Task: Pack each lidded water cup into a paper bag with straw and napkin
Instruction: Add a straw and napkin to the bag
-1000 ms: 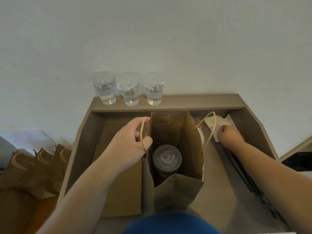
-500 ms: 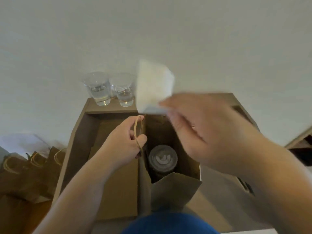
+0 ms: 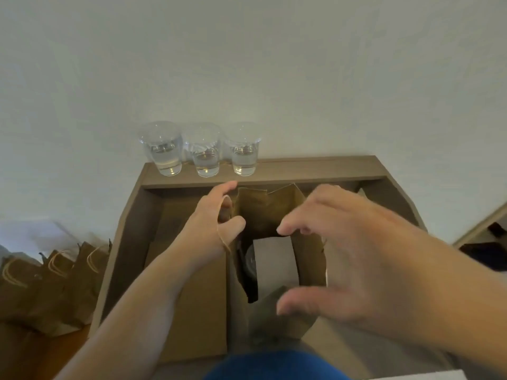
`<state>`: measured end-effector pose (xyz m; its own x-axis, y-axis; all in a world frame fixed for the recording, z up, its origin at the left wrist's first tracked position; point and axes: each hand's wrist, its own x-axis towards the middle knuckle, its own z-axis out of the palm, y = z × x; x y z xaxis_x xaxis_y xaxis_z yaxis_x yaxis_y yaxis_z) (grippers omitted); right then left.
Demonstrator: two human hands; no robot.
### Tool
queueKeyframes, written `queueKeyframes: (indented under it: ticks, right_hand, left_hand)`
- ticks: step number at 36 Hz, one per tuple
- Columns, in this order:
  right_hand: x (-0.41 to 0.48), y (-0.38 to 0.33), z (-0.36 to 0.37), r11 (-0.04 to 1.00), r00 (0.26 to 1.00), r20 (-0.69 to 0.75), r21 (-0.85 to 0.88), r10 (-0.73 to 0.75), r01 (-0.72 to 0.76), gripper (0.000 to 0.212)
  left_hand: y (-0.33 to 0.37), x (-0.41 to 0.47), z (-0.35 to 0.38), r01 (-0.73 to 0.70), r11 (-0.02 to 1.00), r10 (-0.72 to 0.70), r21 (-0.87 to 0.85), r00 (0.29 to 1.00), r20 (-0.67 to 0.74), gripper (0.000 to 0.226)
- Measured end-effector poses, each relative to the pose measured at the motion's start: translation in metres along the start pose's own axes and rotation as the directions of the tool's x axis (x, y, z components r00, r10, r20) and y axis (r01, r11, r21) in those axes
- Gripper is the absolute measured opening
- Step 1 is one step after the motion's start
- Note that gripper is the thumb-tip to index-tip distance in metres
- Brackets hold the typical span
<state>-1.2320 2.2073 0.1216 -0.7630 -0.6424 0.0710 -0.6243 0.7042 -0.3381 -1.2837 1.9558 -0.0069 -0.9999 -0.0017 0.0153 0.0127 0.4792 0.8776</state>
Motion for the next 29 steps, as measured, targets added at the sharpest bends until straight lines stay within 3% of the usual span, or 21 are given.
queueKeyframes:
  ticks: [2,4,8,11,14,16,19,20,22,23,25,27,29]
  right_hand:
    - [-0.013,0.007,0.030,0.966,0.993,0.117,-0.257,0.003,0.027,0.078]
    - [-0.026,0.017,0.051,0.944,0.984,0.172,-0.330,0.051,0.008,0.061]
    - [-0.023,0.040,0.058,0.940,0.998,0.056,-0.338,-0.014,0.033,0.018]
    - [-0.025,0.066,0.048,0.933,0.998,-0.065,-0.360,-0.024,-0.001,0.012]
    - [-0.024,0.091,0.044,0.926,0.980,-0.192,-0.356,0.057,-0.124,0.014]
    - [-0.026,0.104,0.051,0.937,0.950,-0.280,-0.274,0.135,-0.214,0.020]
    - [-0.034,0.115,0.073,0.934,0.860,-0.383,0.021,0.336,-0.356,0.059]
    - [-0.040,0.117,0.082,0.909,0.812,-0.409,0.157,0.416,-0.387,0.064]
    - [-0.053,0.120,0.103,0.817,0.717,-0.410,0.405,0.564,-0.411,0.052]
    - [-0.060,0.124,0.114,0.761,0.694,-0.368,0.500,0.619,-0.413,0.046]
    - [-0.073,0.131,0.136,0.634,0.710,-0.151,0.601,0.688,-0.487,0.058]
    - [-0.079,0.137,0.159,0.539,0.719,0.186,0.544,0.670,-0.643,0.073]
    - [-0.077,0.139,0.177,0.537,0.684,0.436,0.424,0.585,-0.729,0.096]
  left_hand:
    - [0.002,0.009,0.002,-0.004,0.996,0.007,-0.088,1.000,0.029,0.080]
    - [-0.001,0.017,0.004,-0.020,0.982,0.033,-0.185,0.997,0.065,0.082]
    - [-0.009,0.022,0.003,0.010,0.971,0.011,-0.239,0.997,0.083,0.077]
    - [-0.007,0.015,-0.002,0.054,0.964,-0.041,-0.261,0.998,0.056,0.069]
    - [-0.003,-0.001,-0.004,0.044,0.989,-0.033,-0.144,0.997,0.073,0.058]
    - [0.004,-0.014,-0.004,0.039,0.993,-0.025,-0.116,0.992,0.124,0.060]
    - [0.014,-0.031,-0.007,-0.033,0.996,0.016,0.078,0.977,0.212,0.096]
    - [0.015,-0.035,-0.009,-0.061,0.994,0.034,0.094,0.963,0.266,0.107]
    - [0.009,-0.039,-0.015,-0.076,0.997,0.062,0.023,0.929,0.364,0.125]
    - [0.004,-0.039,-0.018,-0.056,0.998,0.064,-0.032,0.920,0.387,0.129]
    - [-0.011,-0.034,-0.020,-0.021,0.997,0.046,-0.070,0.926,0.375,0.134]
    - [-0.029,-0.024,-0.016,0.026,0.999,-0.032,0.021,0.932,0.360,0.131]
    - [-0.049,-0.014,-0.005,0.090,0.981,-0.149,0.171,0.917,0.370,0.106]
